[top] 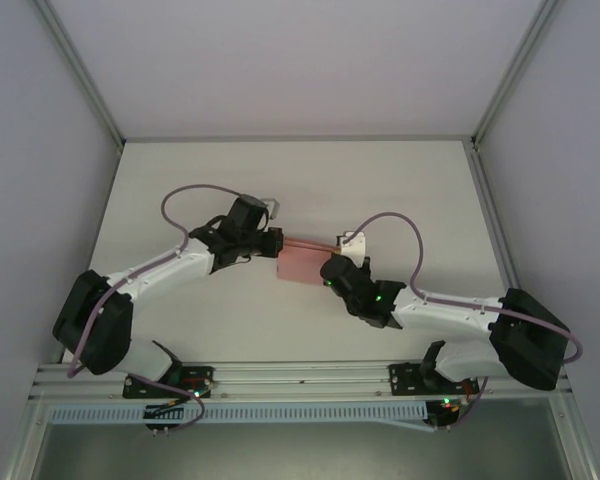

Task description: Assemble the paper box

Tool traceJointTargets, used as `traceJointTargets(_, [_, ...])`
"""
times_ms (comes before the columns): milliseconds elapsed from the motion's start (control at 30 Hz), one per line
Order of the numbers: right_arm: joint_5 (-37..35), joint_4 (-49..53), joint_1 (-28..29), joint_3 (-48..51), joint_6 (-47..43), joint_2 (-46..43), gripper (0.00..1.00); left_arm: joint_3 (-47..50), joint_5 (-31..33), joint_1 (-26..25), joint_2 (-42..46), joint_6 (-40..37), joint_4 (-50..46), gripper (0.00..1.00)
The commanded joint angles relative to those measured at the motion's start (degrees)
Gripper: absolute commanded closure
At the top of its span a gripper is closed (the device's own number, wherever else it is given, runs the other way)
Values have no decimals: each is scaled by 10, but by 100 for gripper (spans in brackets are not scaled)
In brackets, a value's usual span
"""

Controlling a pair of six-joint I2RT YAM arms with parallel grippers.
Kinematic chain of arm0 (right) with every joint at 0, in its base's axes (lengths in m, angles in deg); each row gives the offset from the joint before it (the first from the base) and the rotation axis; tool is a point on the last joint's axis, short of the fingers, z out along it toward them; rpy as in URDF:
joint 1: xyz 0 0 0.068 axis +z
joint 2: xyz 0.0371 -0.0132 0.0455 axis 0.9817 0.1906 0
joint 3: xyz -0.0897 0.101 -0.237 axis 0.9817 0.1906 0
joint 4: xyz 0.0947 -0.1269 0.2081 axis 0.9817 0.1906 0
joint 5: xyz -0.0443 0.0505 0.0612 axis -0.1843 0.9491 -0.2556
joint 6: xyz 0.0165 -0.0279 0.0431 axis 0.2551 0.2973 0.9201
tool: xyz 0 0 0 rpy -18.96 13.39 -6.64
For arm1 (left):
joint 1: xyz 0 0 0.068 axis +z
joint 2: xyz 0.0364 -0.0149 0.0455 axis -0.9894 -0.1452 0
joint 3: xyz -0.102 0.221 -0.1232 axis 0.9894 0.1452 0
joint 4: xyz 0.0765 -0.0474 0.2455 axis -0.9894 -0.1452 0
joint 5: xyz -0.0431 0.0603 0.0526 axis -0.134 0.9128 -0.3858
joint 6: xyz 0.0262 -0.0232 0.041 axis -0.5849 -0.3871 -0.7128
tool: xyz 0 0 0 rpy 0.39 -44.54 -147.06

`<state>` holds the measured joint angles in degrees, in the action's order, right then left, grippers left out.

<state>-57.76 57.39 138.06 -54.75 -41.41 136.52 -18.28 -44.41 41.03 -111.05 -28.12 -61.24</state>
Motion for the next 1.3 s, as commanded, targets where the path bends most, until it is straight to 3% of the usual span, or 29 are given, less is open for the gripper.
traceJointTargets(0, [40,-1,10,52,-14,2,100,80,-21,-54,-7,-44,-6,100])
traceJointTargets(333, [49,-119,22,125,-76,-21,97,215,88,-133,37,-61,112,100])
traceJointTargets(467, [64,-123,27,136,-71,-36,93,253,137,-154,68,-47,144,100])
traceJointTargets(633, [70,-82,29,133,-45,-78,71,267,190,-160,119,-28,128,100])
traceJointTargets(767, [103,-47,29,127,-35,-128,46,265,196,-163,148,-24,123,100])
traceJointTargets(900, [114,-9,28,131,-13,-165,31,256,210,-166,152,-21,118,97])
traceJointTargets(1033, [109,11,28,131,23,-194,25,252,223,-173,144,-12,117,97])
traceJointTargets(1267, [154,-25,28,132,-17,-215,13,236,247,-193,137,-12,105,98])
